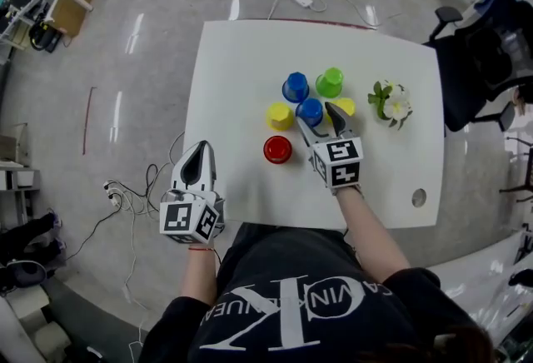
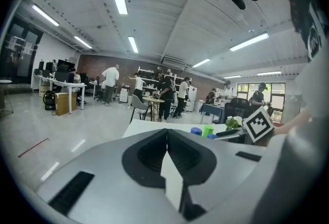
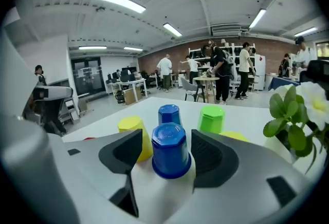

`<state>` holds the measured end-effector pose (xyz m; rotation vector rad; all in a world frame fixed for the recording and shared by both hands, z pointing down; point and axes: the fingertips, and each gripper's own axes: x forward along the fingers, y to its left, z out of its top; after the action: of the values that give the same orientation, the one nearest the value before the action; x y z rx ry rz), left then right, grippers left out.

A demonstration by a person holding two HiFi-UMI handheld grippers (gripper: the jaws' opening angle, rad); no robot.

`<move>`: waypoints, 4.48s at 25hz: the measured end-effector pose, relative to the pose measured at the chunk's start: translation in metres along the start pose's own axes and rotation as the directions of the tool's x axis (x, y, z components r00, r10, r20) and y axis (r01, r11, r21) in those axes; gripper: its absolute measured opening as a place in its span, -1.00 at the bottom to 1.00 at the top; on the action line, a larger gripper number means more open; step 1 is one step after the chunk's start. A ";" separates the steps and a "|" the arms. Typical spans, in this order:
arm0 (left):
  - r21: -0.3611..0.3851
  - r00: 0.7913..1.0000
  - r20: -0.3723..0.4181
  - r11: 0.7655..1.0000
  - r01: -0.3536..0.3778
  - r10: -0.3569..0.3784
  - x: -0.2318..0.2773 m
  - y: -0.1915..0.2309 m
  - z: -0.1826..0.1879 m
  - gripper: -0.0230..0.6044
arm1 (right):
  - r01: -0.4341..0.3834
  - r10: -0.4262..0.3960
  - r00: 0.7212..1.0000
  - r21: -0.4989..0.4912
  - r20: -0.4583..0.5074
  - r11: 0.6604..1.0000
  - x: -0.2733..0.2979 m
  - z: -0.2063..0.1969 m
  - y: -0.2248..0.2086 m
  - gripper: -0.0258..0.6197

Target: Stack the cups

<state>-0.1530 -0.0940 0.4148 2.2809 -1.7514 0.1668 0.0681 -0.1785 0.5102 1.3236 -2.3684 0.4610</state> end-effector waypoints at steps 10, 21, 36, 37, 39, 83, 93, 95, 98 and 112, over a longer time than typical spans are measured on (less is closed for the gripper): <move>-0.041 1.000 0.005 0.999 0.007 -0.007 -0.001 0.008 -0.009 -0.91 | -0.015 0.015 1.000 -0.021 -0.017 1.000 -0.037 -0.010 0.001 -0.24; -0.049 0.996 0.022 0.995 0.083 -0.082 0.016 -0.012 -0.003 -0.91 | -0.157 0.144 0.984 -0.129 -0.106 0.979 -0.073 -0.041 0.050 -0.23; -0.056 0.997 0.020 0.996 0.075 -0.074 0.016 -0.010 -0.003 -0.91 | -0.180 0.162 0.978 -0.137 -0.134 0.974 -0.069 -0.055 0.060 -0.23; -0.056 0.997 0.019 0.996 0.075 -0.075 0.017 -0.011 -0.003 -0.91 | -0.182 0.163 0.977 -0.135 -0.135 0.974 -0.069 -0.055 0.060 -0.23; -0.055 0.997 0.018 0.996 0.076 -0.075 0.018 -0.011 -0.003 -0.91 | -0.183 0.165 0.976 -0.131 -0.141 0.974 -0.068 -0.055 0.060 -0.22; -0.065 0.995 0.001 0.993 0.097 -0.098 0.015 -0.013 -0.007 -0.91 | -0.031 0.017 0.995 -0.140 -0.100 0.990 -0.102 -0.062 -0.006 -0.21; -0.059 0.993 -0.008 0.991 0.118 -0.118 0.019 -0.017 -0.009 -0.91 | -0.069 0.059 0.994 -0.106 -0.093 0.992 -0.107 -0.076 0.007 -0.21; -0.059 0.993 -0.007 0.991 0.116 -0.117 0.019 -0.016 -0.010 -0.91 | -0.080 0.070 0.993 -0.105 -0.094 0.991 -0.107 -0.076 0.009 -0.21; -0.064 0.993 -0.007 0.992 0.113 -0.114 0.018 -0.015 -0.010 -0.91 | -0.099 0.089 0.991 -0.107 -0.096 0.989 -0.107 -0.077 0.013 -0.21; -0.075 0.994 -0.012 0.991 0.107 -0.108 0.020 -0.017 -0.012 -0.91 | -0.132 0.124 0.989 -0.113 -0.077 0.985 -0.103 -0.075 0.019 -0.20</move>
<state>-0.1307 -0.1049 0.4288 2.3069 -1.5942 0.0976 0.1141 -0.0586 0.5239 1.0903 -2.3926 0.3906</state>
